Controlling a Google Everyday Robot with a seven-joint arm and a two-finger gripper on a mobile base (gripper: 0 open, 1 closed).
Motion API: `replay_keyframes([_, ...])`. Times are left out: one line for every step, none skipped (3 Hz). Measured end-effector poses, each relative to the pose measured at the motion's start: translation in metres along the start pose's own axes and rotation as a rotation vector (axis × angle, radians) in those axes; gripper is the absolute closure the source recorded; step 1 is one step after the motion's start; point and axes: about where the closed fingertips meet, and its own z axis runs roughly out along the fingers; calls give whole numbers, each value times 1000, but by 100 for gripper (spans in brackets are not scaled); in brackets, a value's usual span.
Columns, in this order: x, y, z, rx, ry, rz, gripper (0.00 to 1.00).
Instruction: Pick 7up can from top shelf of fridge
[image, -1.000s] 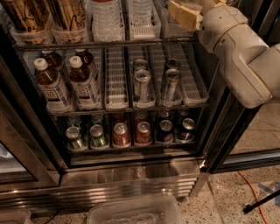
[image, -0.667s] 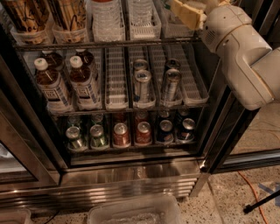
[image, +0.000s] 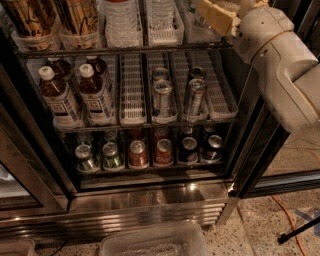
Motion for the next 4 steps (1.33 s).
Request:
replay_keyframes([-6, 12, -10, -30, 1, 6, 100])
replay_keyframes([-14, 22, -19, -61, 0, 1, 100])
replay_keyframes([-18, 31, -29, -94, 12, -4, 100])
replay_keyframes([-19, 40, -42, -131, 37, -7, 100])
